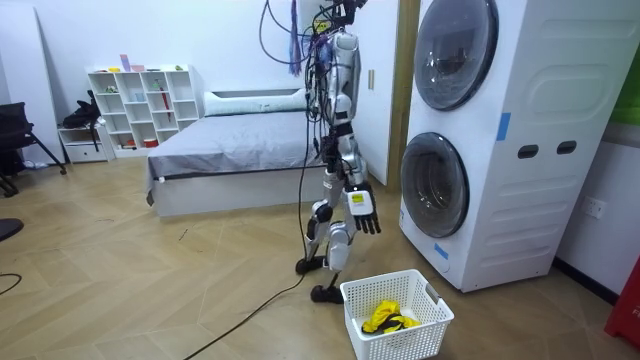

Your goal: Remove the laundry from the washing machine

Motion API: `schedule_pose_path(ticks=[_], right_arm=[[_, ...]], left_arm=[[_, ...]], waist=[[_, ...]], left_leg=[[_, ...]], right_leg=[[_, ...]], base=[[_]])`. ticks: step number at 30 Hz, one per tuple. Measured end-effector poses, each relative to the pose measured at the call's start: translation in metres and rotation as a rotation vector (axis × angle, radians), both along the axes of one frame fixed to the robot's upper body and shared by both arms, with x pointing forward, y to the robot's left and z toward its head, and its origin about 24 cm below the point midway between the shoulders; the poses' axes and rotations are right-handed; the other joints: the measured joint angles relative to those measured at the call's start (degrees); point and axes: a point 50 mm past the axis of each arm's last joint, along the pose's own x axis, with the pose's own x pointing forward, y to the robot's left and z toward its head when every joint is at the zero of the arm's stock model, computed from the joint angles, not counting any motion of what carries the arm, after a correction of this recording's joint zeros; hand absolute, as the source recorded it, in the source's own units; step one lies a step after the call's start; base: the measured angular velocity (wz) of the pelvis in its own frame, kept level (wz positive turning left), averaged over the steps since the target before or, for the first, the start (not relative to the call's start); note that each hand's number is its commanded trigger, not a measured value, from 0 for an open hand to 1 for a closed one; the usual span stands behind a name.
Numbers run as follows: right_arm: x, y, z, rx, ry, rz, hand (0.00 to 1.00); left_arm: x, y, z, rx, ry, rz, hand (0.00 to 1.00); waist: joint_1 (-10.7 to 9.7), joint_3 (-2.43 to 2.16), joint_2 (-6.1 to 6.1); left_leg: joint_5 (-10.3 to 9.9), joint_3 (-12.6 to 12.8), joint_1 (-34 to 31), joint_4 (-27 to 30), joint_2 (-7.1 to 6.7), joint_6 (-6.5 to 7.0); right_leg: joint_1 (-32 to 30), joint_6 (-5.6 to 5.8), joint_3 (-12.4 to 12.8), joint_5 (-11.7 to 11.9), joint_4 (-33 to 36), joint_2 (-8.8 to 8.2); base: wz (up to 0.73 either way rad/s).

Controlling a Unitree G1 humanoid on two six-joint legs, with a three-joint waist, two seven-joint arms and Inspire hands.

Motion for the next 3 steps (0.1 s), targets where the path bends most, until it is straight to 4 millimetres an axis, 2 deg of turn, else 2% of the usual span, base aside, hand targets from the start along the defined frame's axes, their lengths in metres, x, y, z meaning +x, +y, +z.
schedule_pose_path(ticks=[1,2,3], right_arm=[[-0.001,-0.001,0.0,-0.002,0.002,-0.002,0.0],[0.0,0.001,0.0,0.004,0.002,0.003,0.0],[0.005,0.003,0.0,0.011,-0.011,0.007,0.0]], left_arm=[[-0.019,0.008,-0.002,0.062,0.057,0.044,0.0],[-0.034,0.015,-0.002,0.11,0.093,0.091,0.0],[-0.04,0.016,-0.002,0.125,0.108,0.111,0.0]], waist=[[1.3,0.24,0.47],[3.1,0.18,-0.1],[3.8,0.39,-0.67]], left_leg=[[0.0,-2.2,0.7,-0.3,0.83,0.0],[-0.2,-4.7,0.8,0.0,0.55,-0.31],[-0.6,-5.4,0.8,0.3,0.12,-0.87]], right_leg=[[-1.1,-0.41,-0.4,-1.2,2.3,0.19],[-2.6,-1.44,0.1,-0.5,-1.5,1.42],[-3.5,-2.12,0.0,1.7,-4.1,2.14]], base=[[0.0],[-0.25],[-0.34]])
